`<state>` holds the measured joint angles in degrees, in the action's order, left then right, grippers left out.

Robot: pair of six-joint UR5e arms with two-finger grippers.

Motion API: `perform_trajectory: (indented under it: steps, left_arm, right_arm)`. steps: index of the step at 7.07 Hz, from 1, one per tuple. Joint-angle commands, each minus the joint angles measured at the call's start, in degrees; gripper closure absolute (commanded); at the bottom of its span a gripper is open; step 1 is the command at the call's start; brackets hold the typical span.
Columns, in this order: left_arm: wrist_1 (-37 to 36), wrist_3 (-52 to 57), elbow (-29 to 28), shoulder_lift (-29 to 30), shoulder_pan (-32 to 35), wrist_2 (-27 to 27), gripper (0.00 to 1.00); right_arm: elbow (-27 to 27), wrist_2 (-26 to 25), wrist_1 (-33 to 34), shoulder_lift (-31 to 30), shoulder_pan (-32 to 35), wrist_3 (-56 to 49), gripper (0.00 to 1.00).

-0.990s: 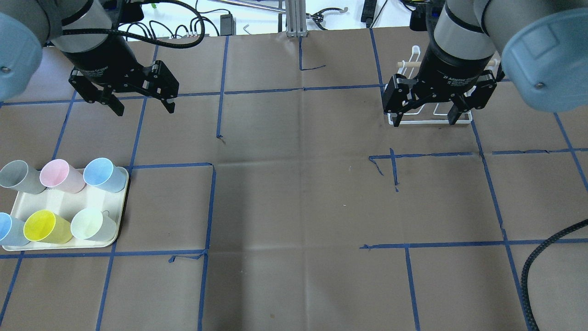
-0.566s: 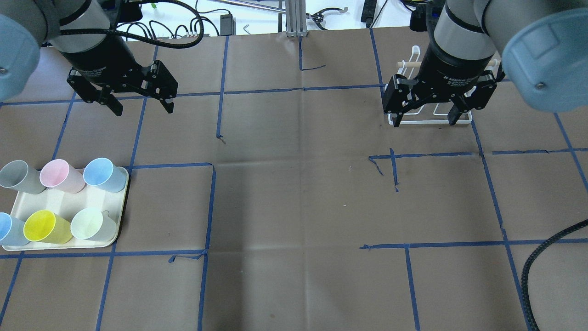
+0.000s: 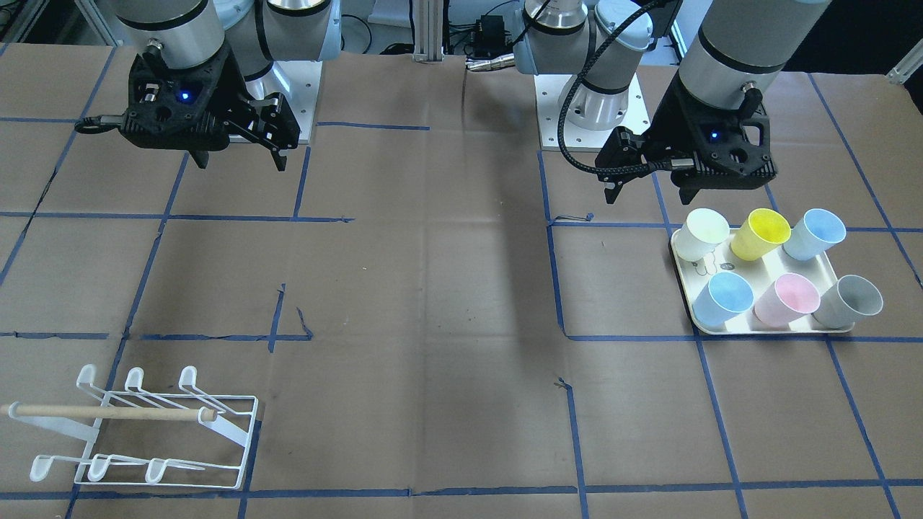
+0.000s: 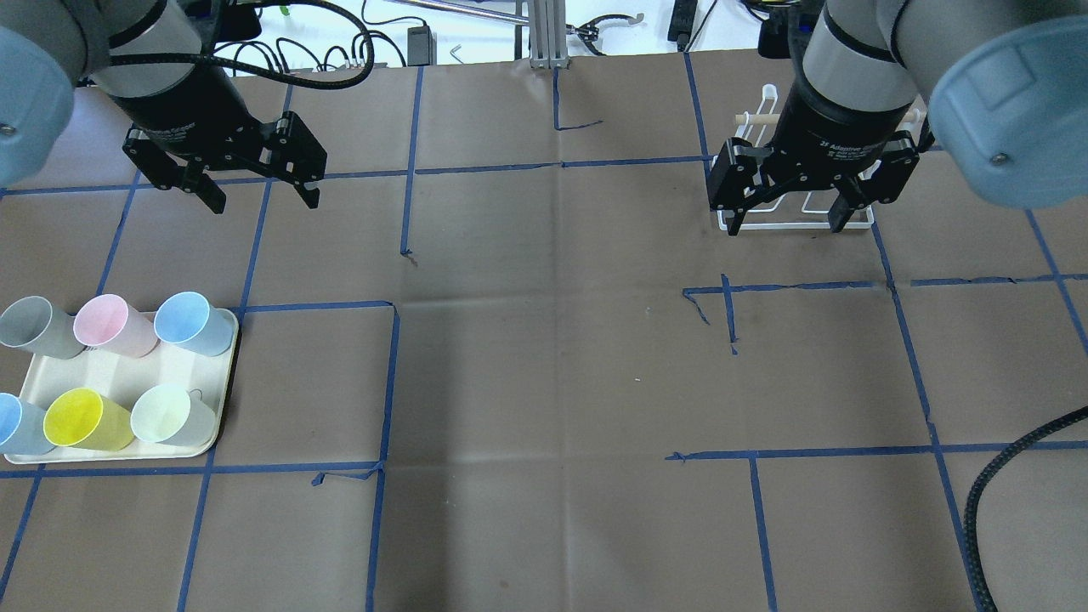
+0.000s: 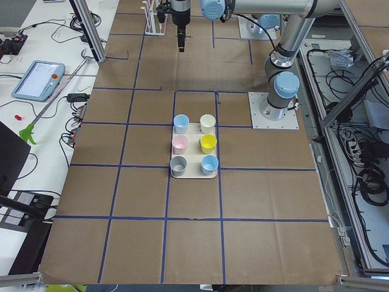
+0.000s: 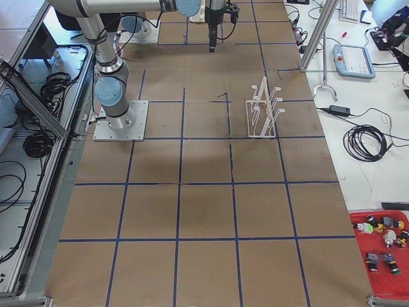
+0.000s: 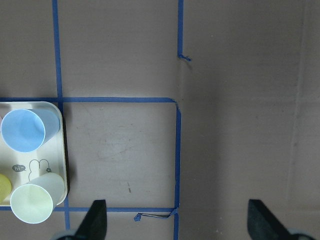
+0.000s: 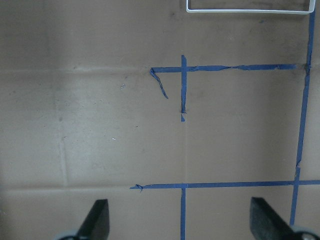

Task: Transfer IKEA cup to right arm and place on rack

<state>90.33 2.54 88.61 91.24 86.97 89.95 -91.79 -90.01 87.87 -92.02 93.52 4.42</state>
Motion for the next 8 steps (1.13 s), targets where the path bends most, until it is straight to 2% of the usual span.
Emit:
perform_trajectory:
  steps: [1,3,6,8]
  left_arm:
    - [-0.59,2.10,0.16,0.34,-1.71,0.05,0.01]
    - [-1.20,7.02,1.56,-0.27,-10.03,-0.13,0.01]
    - [-7.08,14.11,4.55,-0.27,-15.84,3.12,0.01]
    - [-10.06,18.11,7.62,0.25,-20.52,3.04,0.01]
  right_arm:
    - [-0.05,0.01,0.02,0.09,0.00,-0.03,0.00]
    - [-0.05,0.01,-0.07,-0.09,-0.09,0.06,0.00]
    - [-0.14,0.01,0.11,0.09,0.00,0.06,0.00]
    - [-0.14,0.01,0.11,0.26,0.00,-0.03,0.00]
